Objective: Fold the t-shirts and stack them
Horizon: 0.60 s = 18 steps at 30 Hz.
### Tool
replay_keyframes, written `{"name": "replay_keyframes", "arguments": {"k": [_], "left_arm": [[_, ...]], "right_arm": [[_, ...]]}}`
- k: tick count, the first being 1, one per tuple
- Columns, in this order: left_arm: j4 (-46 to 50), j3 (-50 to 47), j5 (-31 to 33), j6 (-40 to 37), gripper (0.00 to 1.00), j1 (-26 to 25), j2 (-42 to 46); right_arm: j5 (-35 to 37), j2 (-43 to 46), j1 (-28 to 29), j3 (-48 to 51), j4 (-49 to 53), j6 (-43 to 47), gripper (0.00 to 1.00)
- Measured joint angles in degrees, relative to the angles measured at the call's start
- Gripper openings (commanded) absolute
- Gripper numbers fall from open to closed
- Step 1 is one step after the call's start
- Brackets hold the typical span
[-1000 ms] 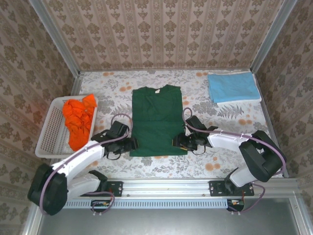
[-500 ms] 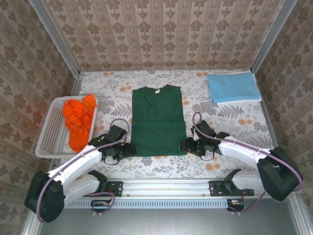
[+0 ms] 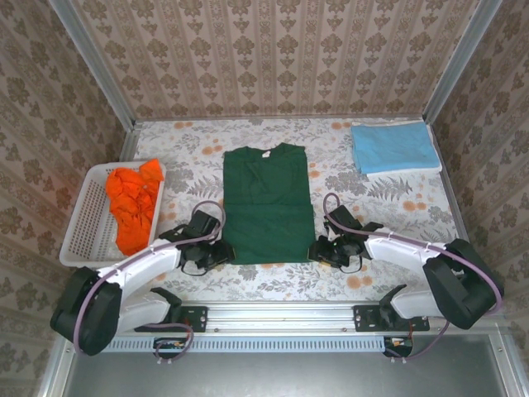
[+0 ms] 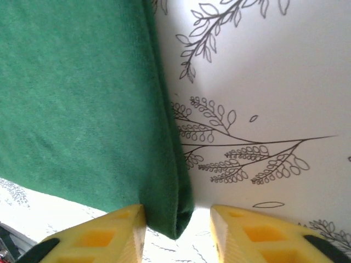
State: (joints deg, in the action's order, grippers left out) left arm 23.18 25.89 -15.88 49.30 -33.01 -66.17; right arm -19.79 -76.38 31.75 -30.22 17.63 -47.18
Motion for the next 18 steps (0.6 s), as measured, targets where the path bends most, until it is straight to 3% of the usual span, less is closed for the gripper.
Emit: {"name": "replay_keyframes", "arguments": {"k": [11,18], "left_arm": [[-0.85,0.59,0.72,-2.75,0.01,-0.33,-1.2],[1.7,0.96,3.54,-4.22,0.0,-2.1,0.96]], "right_arm": [[0.9,-1.44,0.5,-1.18,0.07,2.08,0.08],[0.9,-1.44,0.76,-1.29,-0.66,2.29,0.0]]}}
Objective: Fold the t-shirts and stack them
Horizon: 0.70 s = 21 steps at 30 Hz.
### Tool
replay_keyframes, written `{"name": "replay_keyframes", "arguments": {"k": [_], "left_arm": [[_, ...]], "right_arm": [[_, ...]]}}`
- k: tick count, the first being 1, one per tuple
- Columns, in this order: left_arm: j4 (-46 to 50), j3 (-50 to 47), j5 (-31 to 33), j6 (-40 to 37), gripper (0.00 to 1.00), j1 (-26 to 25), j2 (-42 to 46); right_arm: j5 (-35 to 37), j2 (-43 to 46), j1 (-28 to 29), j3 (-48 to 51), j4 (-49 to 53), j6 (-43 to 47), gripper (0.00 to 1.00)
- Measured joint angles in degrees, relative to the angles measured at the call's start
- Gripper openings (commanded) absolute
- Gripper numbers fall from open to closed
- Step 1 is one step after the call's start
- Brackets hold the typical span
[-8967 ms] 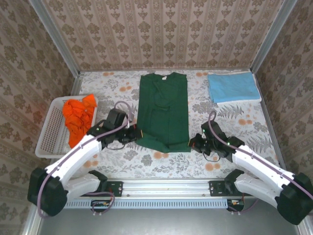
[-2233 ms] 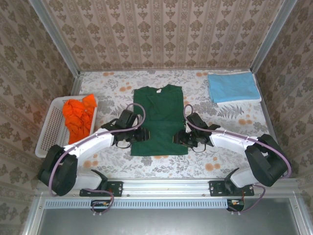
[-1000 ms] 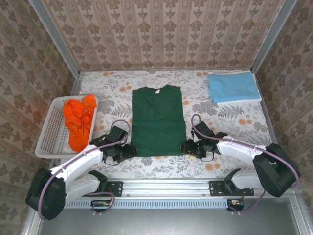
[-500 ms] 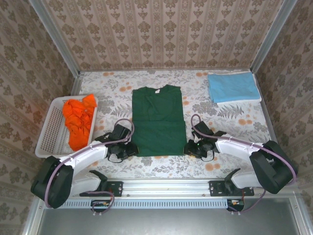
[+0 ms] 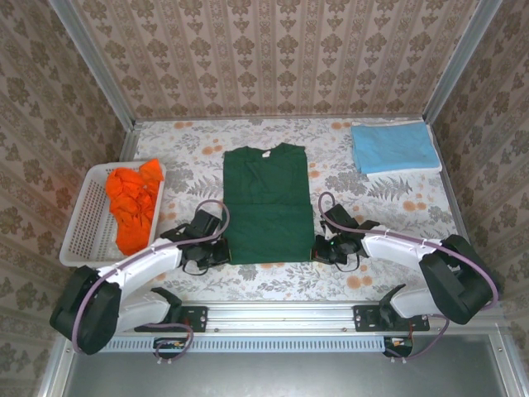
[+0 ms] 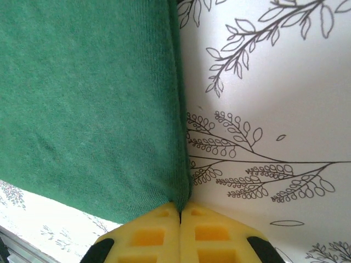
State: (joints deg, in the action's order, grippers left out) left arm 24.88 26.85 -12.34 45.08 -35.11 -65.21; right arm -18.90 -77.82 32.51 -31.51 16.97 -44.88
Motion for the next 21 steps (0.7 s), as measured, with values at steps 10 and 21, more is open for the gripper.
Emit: {"name": "replay_keyframes", "arguments": {"k": [10,21], "left_arm": [[11.21,2.21,2.38,-0.92,0.0,-10.16,6.45],[19.19,2.58,-0.57,2.27,0.0,-11.8,19.21]], "right_arm": [[-1.88,8.37,1.29,0.9,7.98,2.97,0.0],[-5.7,26.69,7.85,2.8,17.94,1.03,0.0]]}}
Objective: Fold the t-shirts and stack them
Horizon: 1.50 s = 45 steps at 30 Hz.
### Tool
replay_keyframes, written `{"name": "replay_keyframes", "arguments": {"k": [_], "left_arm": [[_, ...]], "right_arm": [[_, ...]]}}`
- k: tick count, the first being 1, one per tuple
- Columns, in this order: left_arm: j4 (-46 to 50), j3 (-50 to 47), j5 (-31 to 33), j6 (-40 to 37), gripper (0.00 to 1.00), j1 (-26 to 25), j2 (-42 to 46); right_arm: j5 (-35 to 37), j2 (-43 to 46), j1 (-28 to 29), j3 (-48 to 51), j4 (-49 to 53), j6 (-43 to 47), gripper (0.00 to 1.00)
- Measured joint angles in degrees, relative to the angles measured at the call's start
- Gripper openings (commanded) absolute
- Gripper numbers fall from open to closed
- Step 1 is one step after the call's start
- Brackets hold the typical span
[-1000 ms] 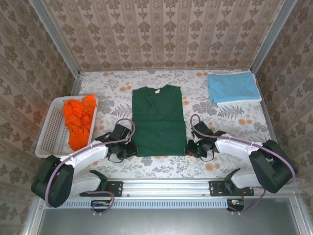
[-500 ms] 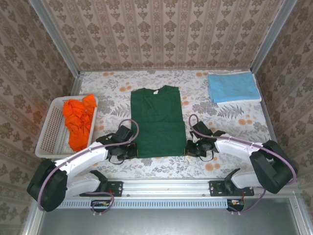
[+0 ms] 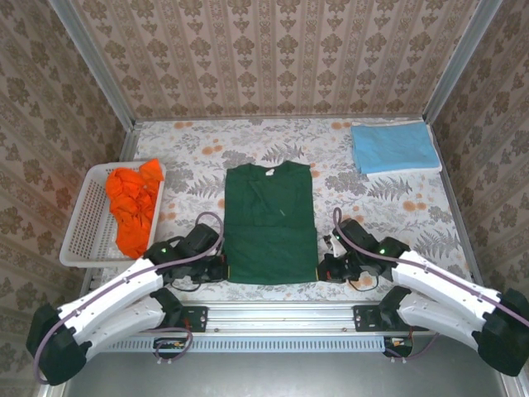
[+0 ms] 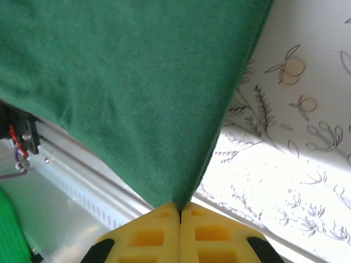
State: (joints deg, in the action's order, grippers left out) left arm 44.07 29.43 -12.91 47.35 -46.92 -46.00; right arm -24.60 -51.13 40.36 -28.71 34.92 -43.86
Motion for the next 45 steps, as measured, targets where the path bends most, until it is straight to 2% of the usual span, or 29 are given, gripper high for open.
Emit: {"name": "replay_keyframes", "arguments": {"k": [6,12,19,23,29,35,37,38,40,41,43,45], "left_arm": [[1.36,6.25,-0.15,0.72,0.0,0.96,1.55],[-0.66,17.53,-0.44,-1.97,0.0,7.61,-4.61],[-8.07,26.23,-4.2,-5.44,0.0,19.47,-17.75],[-10.97,30.6,-5.97,-6.49,0.0,24.44,-26.97],[-14.51,40.85,-9.11,-7.54,0.0,27.5,-42.21],[-14.45,54.6,-11.65,-9.07,0.0,29.2,-57.02],[-13.99,59.91,-12.09,-9.53,0.06,29.77,-61.83],[-13.49,63.01,-12.33,-9.73,0.16,30.1,-64.54],[-12.66,68.85,-12.63,-10.21,0.29,30.8,-69.9],[-12.26,72.02,-12.85,-10.34,0.36,31.26,-72.76],[-11.39,77.79,-13.07,-10.29,0.39,32.26,-78.2],[-10.36,82.34,-13.18,-10.19,0.44,33.4,-82.6]], "right_arm": [[0.98,0.96,0.09,-4.68,2.75,-0.44,0.0],[2.08,-5.86,-4.07,-15.41,2.64,0.85,0.0],[1.51,-17.42,-13.88,-24.92,-0.15,2.36,0.0],[1.33,-27.02,-17.55,-31.47,-1.55,3.43,0.0],[0.37,-40.87,-22.69,-40.28,-3.28,3.63,0.0],[-0.09,-50.56,-27.1,-48.48,-3.52,2.95,0.0],[-0.42,-54.05,-28.35,-51.67,-3.58,2.54,0.0],[-0.52,-56.15,-28.94,-53.64,-3.48,2.25,0.09],[-0.81,-60.76,-29.79,-58.27,-2.86,1.77,0.31],[-0.74,-63.58,-30.25,-61.22,-2.19,1.84,0.37],[-0.76,-67.98,-31.08,-65.37,-1.77,1.7,0.33],[-0.79,-70.27,-31.98,-66.58,-1.92,1.16,0.34]]}}
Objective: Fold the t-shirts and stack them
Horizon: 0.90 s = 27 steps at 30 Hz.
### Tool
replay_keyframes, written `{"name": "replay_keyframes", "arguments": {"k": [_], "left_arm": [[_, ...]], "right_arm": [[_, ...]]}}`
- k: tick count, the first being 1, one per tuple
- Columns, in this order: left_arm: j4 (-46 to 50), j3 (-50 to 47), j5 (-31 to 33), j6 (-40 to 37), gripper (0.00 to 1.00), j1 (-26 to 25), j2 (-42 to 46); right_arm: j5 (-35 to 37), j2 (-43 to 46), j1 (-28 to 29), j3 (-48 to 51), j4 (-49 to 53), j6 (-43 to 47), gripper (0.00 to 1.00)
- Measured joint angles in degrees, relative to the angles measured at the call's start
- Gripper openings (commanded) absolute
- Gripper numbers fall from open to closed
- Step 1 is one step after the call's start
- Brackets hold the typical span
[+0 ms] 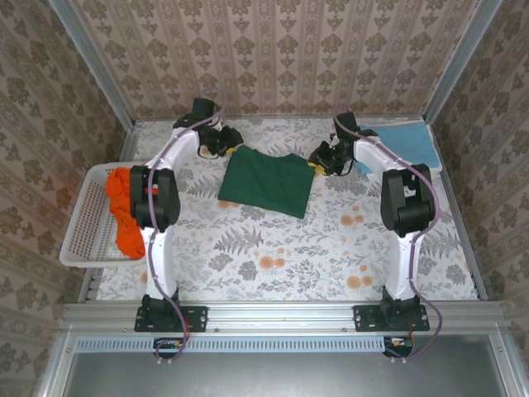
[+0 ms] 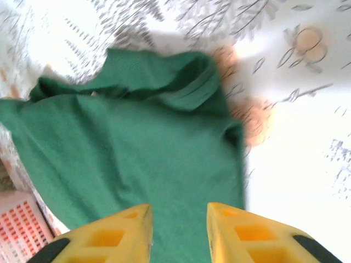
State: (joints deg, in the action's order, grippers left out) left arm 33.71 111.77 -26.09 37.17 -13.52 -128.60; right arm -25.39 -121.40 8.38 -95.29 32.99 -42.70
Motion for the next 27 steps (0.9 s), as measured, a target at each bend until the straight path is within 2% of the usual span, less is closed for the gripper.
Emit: {"name": "replay_keyframes", "arguments": {"k": [2,6,10,13,16,20,27], "left_arm": [[1.84,4.28,-0.13,0.26,0.46,1.01,-3.28],[3.5,5.44,1.38,-0.02,0.52,1.6,-2.62],[-0.66,-8.76,4.72,0.28,0.46,-1.33,9.77],[-4.9,-19.23,5.51,0.9,0.41,-5.33,19.28],[-9.81,-25.77,5.29,1.49,0.36,-9.11,23.15],[-14.01,-31.67,4.39,1.79,0.32,-10.49,20.92],[-16.52,-38.29,2.78,1.62,0.31,-10.03,14.75]], "right_arm": [[0.09,-1.09,-1.33,-0.44,0.7,-1.05,0.44],[1.46,0.37,-2.97,-0.07,0.59,-1.46,0.47],[2.6,10.54,-0.81,10.54,-5.14,-2.36,0.42],[2.16,16.65,4.66,17.0,-9.51,-3.61,0.35],[0.96,17.59,10.49,20.9,-14.45,-5.11,0.31],[0.55,14.47,15.78,24.41,-17.84,-6.6,0.27],[0.33,8.24,17.14,26.75,-21.4,-6.91,0.24]]}}
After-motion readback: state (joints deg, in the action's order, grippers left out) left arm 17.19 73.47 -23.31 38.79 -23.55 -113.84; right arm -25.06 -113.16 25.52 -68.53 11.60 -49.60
